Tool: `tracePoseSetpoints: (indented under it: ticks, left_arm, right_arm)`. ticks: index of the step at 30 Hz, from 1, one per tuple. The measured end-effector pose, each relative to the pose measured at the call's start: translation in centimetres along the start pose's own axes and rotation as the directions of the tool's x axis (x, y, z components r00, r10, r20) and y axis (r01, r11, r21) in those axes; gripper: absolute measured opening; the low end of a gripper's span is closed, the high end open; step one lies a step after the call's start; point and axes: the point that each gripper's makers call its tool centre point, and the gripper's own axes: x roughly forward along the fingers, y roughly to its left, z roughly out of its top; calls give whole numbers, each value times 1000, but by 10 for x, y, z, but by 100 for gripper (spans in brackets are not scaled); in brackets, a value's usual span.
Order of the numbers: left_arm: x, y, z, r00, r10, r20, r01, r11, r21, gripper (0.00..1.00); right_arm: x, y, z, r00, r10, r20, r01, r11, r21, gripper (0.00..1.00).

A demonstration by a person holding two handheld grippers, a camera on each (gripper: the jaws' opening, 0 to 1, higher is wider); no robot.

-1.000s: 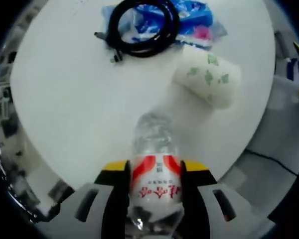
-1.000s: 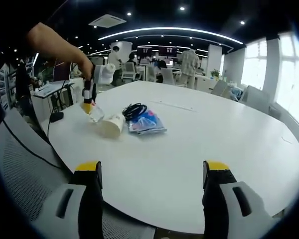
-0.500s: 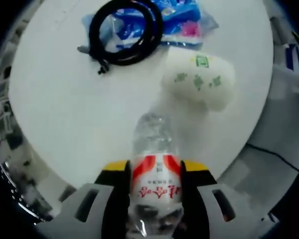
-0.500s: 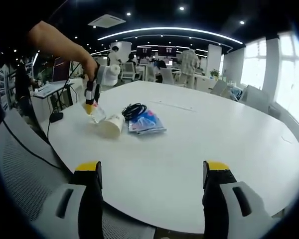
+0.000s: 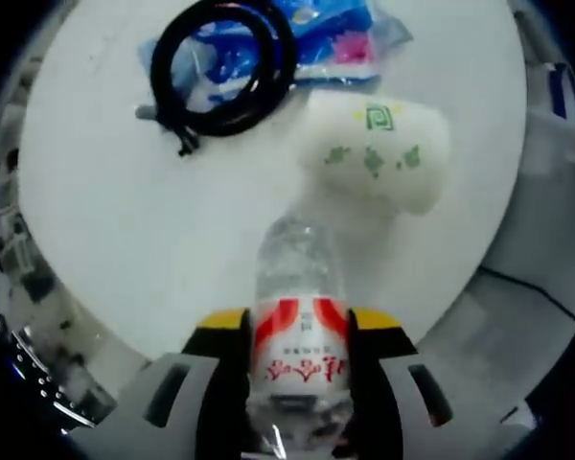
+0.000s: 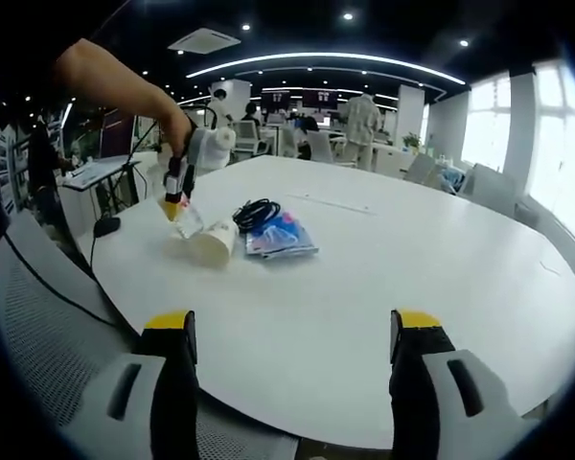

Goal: Arrange the tabletop items into an orderly group along one side of the table until the central work area is clear of visible clutter.

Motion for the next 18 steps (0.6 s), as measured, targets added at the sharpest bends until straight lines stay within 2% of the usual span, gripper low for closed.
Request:
tracePoseSetpoints:
  ticks: [6, 7, 11, 13, 18]
  left_arm:
    - [6, -6, -17, 999, -26, -42, 25, 1000, -17, 37]
    - [9, -7, -27, 997, -36, -70, 34, 999, -26, 37]
    - [14, -9, -44, 992, -43, -115, 39, 999, -31, 37]
    - [15, -8, -45, 992, -42, -116, 38, 999, -33, 38]
    - [9, -10, -28, 998, -34, -49, 33, 999, -32, 39]
  right_arm:
    - [0, 1, 0, 1000, 1, 2, -1, 1000, 0, 82]
    - [0, 1, 0, 1000, 1, 3, -1, 1000, 0, 82]
    - [-1, 2, 0, 1000, 4, 2, -4, 1000, -2, 82]
    - [-1, 2, 0, 1000, 6, 1, -6, 1000, -3, 82]
    - [0, 3, 0, 1000, 11, -1, -11, 1000, -5, 82]
